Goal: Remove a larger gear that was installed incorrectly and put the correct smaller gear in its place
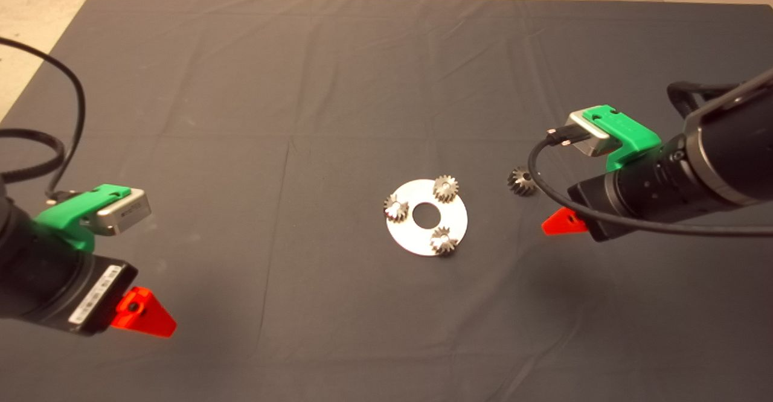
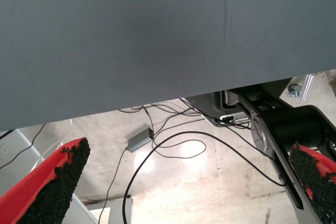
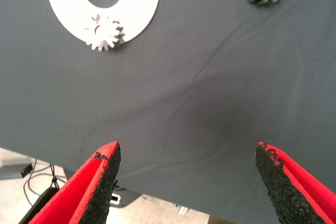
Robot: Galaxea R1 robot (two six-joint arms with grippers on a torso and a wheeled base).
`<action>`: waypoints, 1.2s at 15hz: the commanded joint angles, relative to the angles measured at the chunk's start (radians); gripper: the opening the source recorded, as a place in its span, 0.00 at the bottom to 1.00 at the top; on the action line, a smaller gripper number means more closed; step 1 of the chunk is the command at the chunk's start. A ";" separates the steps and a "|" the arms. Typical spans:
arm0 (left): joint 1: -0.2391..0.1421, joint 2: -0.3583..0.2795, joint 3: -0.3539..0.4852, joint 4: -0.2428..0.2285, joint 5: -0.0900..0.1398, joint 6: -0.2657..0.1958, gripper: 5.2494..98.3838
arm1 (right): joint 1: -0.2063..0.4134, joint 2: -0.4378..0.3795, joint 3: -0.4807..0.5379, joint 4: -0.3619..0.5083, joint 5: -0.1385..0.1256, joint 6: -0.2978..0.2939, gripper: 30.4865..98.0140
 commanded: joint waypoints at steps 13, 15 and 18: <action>-0.012 -0.004 0.017 -0.002 0.134 -0.061 1.00 | 0.022 0.004 0.017 0.024 -0.027 0.045 0.56; -0.012 0.002 0.010 -0.002 0.134 -0.062 1.00 | 0.022 0.006 0.017 0.028 -0.027 0.045 0.56; -0.012 -0.013 0.016 -0.002 0.134 -0.062 1.00 | 0.020 0.012 0.018 0.044 -0.026 0.044 0.56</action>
